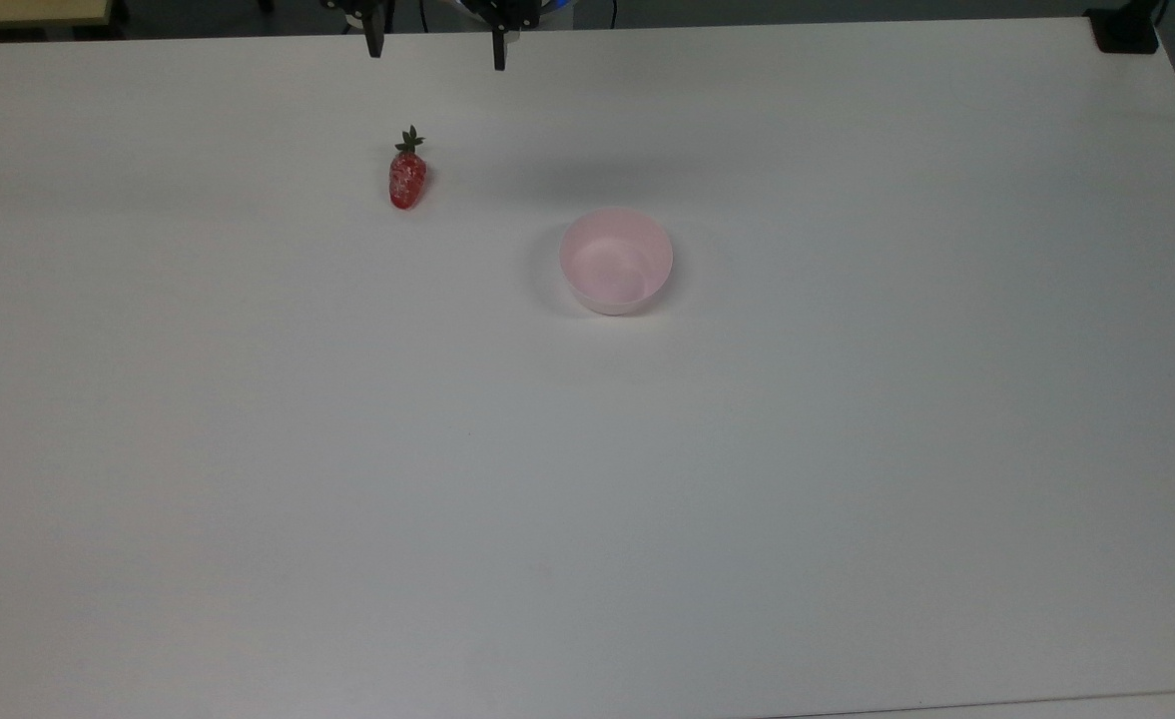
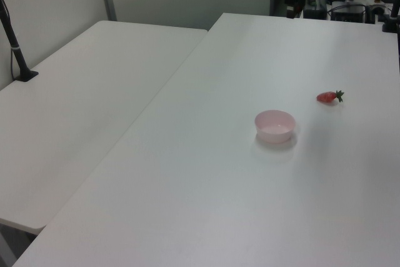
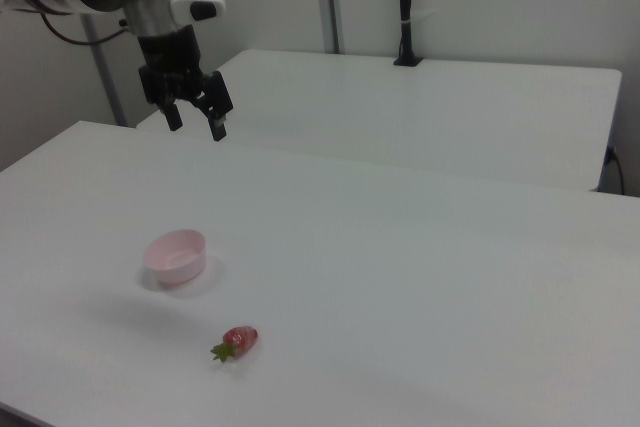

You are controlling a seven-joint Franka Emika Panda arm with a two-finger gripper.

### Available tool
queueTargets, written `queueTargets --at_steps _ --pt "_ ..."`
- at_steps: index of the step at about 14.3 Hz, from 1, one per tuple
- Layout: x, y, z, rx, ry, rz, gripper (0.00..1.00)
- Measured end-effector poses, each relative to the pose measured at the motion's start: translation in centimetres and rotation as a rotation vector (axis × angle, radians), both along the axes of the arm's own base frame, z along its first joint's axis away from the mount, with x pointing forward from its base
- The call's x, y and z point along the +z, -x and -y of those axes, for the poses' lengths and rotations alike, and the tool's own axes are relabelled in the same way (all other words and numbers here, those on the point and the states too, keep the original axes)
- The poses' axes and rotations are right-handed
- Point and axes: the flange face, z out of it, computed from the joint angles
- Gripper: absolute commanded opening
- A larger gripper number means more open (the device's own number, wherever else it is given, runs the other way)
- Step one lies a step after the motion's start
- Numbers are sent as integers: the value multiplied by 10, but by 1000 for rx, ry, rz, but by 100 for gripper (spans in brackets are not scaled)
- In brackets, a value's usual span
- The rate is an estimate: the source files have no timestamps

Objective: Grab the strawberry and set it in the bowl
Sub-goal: 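Lower the open gripper down over the red strawberry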

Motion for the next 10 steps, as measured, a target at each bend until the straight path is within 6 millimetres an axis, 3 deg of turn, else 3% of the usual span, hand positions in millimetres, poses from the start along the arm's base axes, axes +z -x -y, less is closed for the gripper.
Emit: queueTargets --at_steps 5,10 --pt "-26 12 33 164 -4 -129 100" --pt "-102 27 72 128 17 -276 100"
